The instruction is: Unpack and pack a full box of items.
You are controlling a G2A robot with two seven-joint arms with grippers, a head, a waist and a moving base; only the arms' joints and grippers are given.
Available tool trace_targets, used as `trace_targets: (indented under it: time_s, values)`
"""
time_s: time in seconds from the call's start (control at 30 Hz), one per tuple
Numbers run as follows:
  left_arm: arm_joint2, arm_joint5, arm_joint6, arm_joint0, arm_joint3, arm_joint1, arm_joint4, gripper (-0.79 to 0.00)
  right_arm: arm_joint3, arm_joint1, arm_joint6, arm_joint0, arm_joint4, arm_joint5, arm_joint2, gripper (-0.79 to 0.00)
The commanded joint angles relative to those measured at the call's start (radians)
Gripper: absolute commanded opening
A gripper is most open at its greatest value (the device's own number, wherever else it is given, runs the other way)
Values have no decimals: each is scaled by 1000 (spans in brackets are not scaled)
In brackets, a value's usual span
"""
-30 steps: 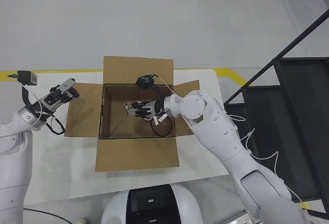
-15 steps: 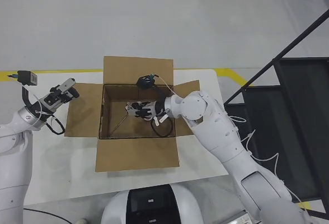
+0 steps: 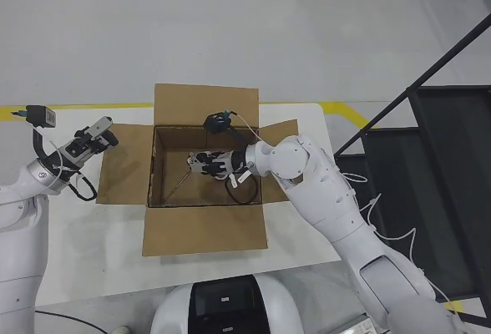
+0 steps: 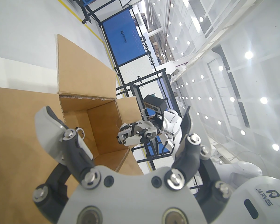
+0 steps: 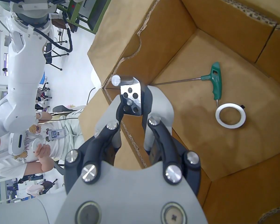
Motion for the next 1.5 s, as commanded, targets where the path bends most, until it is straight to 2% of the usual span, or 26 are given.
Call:
trace_targets:
  time_s: [0.0, 0.1, 0.17, 0.37, 0.57, 0.67, 0.73, 0.87, 1.23, 1.47]
  values:
    - [0, 0, 0, 0, 0, 0, 0, 0, -32, 9, 29, -22, 17, -9, 23, -785]
    - [0, 0, 0, 0, 0, 0, 0, 0, -151, 38, 120, -96, 78, -16, 116, -785]
    - [0, 0, 0, 0, 0, 0, 0, 0, -272, 65, 181, -184, 114, -13, 219, -785]
    - [0, 0, 0, 0, 0, 0, 0, 0, -486, 119, 212, -426, 187, 14, 536, -785]
    - [0, 0, 0, 0, 0, 0, 0, 0, -503, 146, 141, -597, 214, 33, 772, -785]
    - [0, 0, 0, 0, 0, 0, 0, 0, -472, 155, 91, -640, 178, 60, 838, -785]
    - [0, 0, 0, 0, 0, 0, 0, 0, -451, 158, 68, -655, 170, 72, 854, -785]
    - [0, 0, 0, 0, 0, 0, 0, 0, -379, 168, 39, -662, 43, 138, 838, -785]
    - [0, 0, 0, 0, 0, 0, 0, 0, -94, 170, 2, -489, -328, 325, 564, -785]
    - [0, 0, 0, 0, 0, 0, 0, 0, 6, 167, 11, -412, -387, 363, 477, -785]
